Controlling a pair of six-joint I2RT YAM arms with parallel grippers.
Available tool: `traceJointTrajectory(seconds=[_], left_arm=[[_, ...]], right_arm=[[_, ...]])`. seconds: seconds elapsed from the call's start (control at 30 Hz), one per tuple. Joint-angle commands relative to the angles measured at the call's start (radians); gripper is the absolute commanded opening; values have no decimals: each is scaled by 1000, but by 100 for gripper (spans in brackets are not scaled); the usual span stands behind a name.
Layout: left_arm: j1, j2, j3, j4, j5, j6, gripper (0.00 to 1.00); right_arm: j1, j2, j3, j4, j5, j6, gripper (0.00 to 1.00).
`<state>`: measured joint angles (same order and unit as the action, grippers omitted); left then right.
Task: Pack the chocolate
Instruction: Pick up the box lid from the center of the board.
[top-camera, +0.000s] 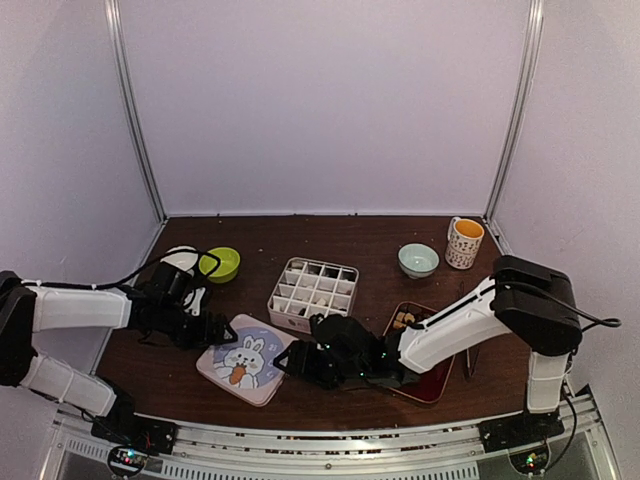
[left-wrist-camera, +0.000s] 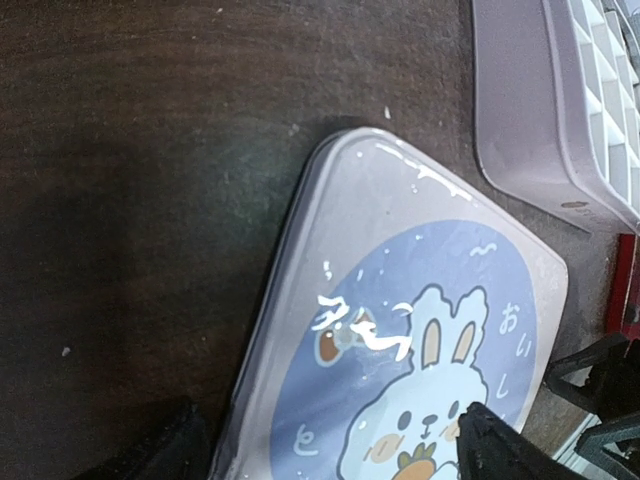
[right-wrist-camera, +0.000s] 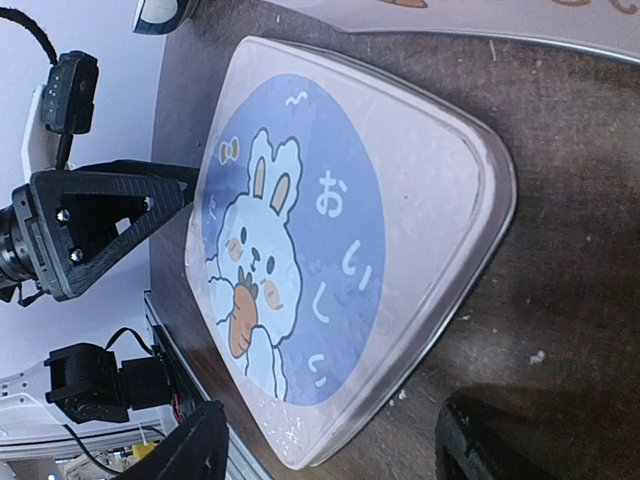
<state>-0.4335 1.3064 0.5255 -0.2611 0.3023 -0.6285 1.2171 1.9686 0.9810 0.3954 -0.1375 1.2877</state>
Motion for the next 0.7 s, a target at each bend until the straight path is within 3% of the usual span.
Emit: traceJointTrajectory(seconds=[0.0, 0.43, 0.67], left_arm=[[-1, 58, -21, -45, -23, 24, 89], [-3, 100, -99, 128, 164, -9, 84], [-2, 77, -113, 126, 211, -15, 70]], right_arm=[[4, 53, 28, 6, -15, 62, 71], [3, 108, 55, 79, -37, 128, 69], [3, 77, 1, 172, -16, 130, 68]])
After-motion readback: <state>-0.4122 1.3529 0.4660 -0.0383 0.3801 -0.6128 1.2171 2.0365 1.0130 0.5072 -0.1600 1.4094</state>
